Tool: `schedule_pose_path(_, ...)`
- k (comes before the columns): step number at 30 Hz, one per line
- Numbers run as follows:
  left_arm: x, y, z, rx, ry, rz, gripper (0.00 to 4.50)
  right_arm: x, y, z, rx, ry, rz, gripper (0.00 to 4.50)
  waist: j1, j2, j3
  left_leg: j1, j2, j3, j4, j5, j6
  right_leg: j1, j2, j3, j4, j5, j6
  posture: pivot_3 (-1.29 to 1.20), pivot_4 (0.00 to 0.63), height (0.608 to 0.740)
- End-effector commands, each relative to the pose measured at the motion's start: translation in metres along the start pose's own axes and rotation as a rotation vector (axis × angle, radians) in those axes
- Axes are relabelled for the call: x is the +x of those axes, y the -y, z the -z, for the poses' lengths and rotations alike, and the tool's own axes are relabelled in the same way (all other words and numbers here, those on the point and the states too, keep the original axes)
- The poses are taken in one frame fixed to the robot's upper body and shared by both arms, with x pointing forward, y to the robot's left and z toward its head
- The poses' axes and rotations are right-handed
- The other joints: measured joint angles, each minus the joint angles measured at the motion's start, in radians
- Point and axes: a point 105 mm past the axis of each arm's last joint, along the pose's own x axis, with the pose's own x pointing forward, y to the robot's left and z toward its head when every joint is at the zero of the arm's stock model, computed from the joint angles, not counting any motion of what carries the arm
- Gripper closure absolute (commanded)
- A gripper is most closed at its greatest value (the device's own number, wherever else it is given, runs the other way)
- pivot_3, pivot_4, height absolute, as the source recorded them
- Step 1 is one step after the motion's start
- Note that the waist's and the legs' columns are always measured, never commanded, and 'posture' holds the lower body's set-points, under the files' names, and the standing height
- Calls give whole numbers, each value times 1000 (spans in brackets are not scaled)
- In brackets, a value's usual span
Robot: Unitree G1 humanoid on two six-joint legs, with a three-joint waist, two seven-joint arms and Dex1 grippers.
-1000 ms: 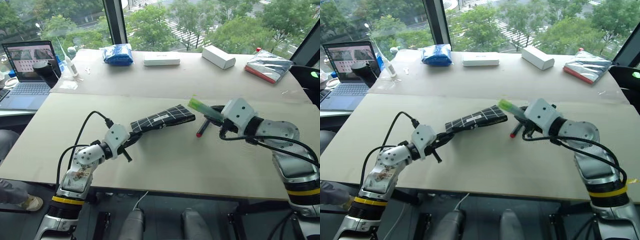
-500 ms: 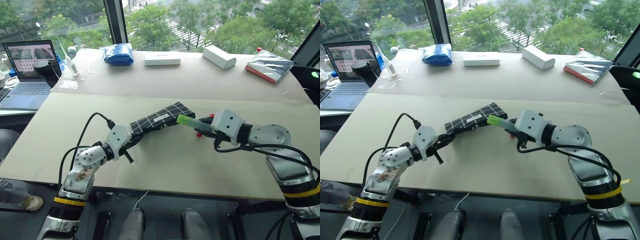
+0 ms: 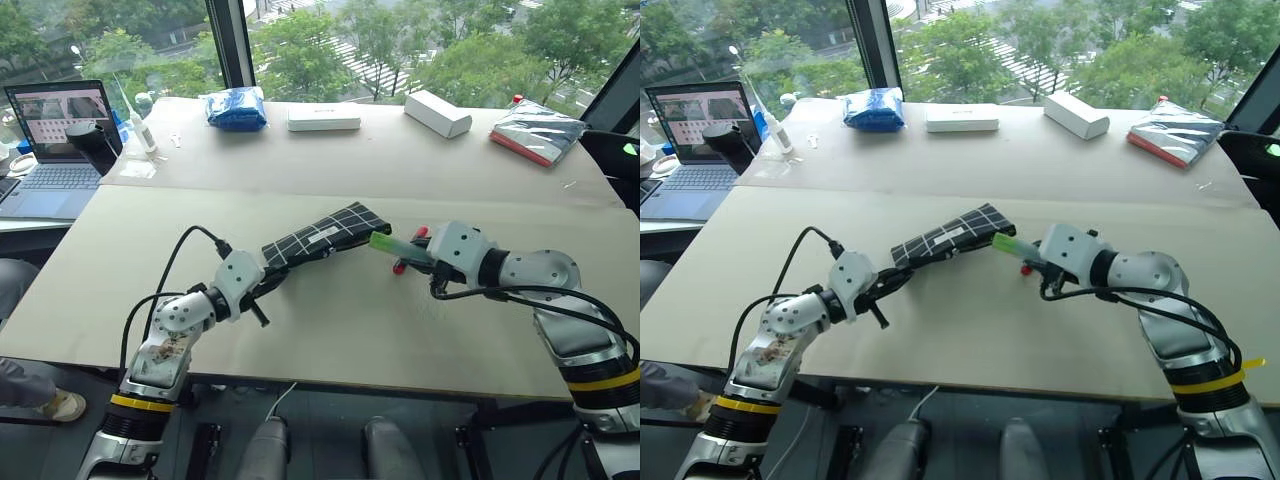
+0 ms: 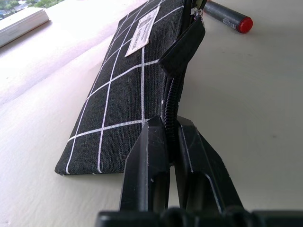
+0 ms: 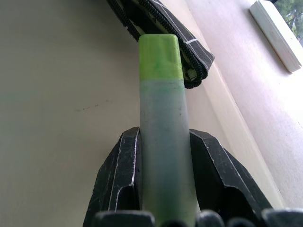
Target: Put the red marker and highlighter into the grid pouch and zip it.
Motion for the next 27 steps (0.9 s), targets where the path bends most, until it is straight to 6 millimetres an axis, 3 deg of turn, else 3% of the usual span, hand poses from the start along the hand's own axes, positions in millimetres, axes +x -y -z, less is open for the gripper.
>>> schedule_pose_path(1, 1, 4, -13, 38, 46, 11, 4500, 1, 11, -13, -54, 36, 38, 3452, -1, 0, 0, 0, 0, 0, 0, 0, 0, 0, 0, 0, 0, 0, 0, 0, 150, 740)
schedule_pose_path(16, 2, 17, -9, 59, 29, 70, 4500, 12, 0, -20, -49, 54, -11, 3452, 0, 0, 0, 0, 0, 0, 0, 0, 0, 0, 0, 0, 0, 0, 0, 0, 150, 740)
schedule_pose_path(27, 1, 27, -1, 70, 5, 130, 4500, 1, 11, -22, 185, 60, -11, 3452, 0, 0, 0, 0, 0, 0, 0, 0, 0, 0, 0, 0, 0, 0, 0, 0, 150, 740)
